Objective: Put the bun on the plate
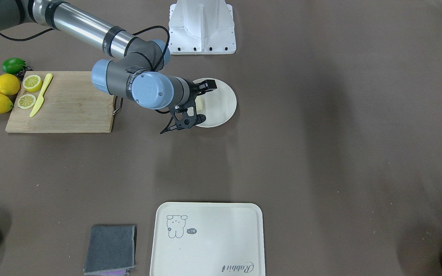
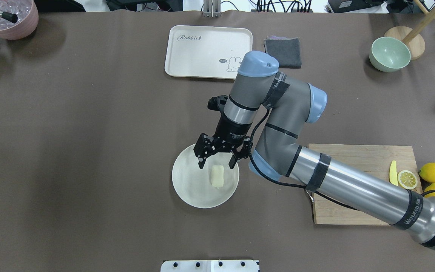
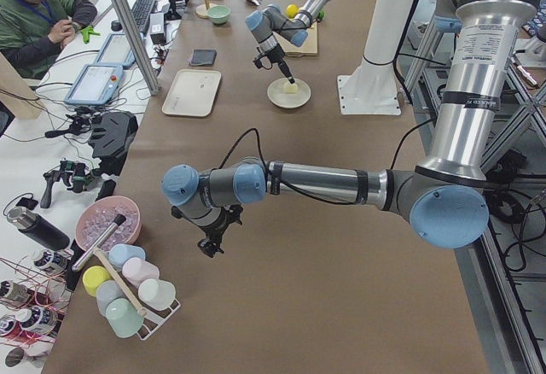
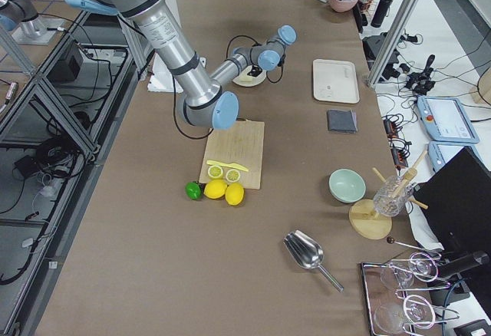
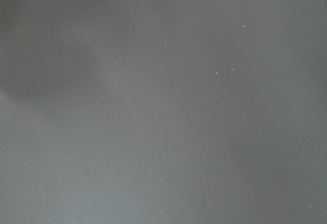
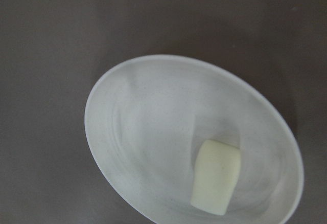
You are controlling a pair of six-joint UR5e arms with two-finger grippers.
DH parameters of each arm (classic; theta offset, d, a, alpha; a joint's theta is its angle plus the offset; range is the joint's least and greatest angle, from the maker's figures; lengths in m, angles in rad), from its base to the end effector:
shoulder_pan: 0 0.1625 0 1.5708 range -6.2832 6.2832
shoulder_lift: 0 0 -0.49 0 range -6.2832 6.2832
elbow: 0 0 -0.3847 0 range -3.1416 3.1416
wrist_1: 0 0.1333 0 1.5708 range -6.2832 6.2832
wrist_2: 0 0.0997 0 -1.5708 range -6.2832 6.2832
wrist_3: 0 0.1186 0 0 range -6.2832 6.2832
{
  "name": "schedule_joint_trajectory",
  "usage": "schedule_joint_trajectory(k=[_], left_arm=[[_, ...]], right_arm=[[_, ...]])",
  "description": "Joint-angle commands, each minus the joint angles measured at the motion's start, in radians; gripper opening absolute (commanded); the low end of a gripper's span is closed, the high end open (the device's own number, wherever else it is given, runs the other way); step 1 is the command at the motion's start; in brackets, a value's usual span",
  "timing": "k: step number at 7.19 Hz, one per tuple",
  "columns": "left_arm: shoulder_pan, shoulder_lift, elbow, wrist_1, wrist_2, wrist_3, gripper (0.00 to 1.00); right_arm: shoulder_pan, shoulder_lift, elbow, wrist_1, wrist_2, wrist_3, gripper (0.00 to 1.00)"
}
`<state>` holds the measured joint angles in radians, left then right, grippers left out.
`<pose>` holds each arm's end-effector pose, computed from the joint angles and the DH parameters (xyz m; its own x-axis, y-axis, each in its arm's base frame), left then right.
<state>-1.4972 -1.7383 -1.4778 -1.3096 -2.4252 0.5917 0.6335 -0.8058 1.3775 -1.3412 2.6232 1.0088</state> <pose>-0.0034 -0.5506 0.7120 0.5118 0.4708 -0.7186 -0.4310 0.8643 0.2593 -0.6062 -0.4829 0.2771 0.3629 -0.0611 0.9298 0.4761 0.8699 -0.1287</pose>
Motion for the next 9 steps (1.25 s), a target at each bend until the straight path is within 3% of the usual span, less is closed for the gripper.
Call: schedule_joint_trajectory(k=[1,6,9], left_arm=[[0.0,-0.006,0.001,0.0,0.0,-0.001,0.97],[-0.021,-0.007,-0.015,0.0,0.0,-0.035,0.97],[-0.025,-0.015,-0.03,-0.002,0.008,-0.128,0.97]], right_arm=[[0.104,-0.039,0.034,0.0,0.005,0.014,1.0],[0.391,-0.301,0.057,0.004,-0.061,-0.384,1.0],[0.529,-0.462,0.138,-0.001,-0.072,-0.528,1.0]])
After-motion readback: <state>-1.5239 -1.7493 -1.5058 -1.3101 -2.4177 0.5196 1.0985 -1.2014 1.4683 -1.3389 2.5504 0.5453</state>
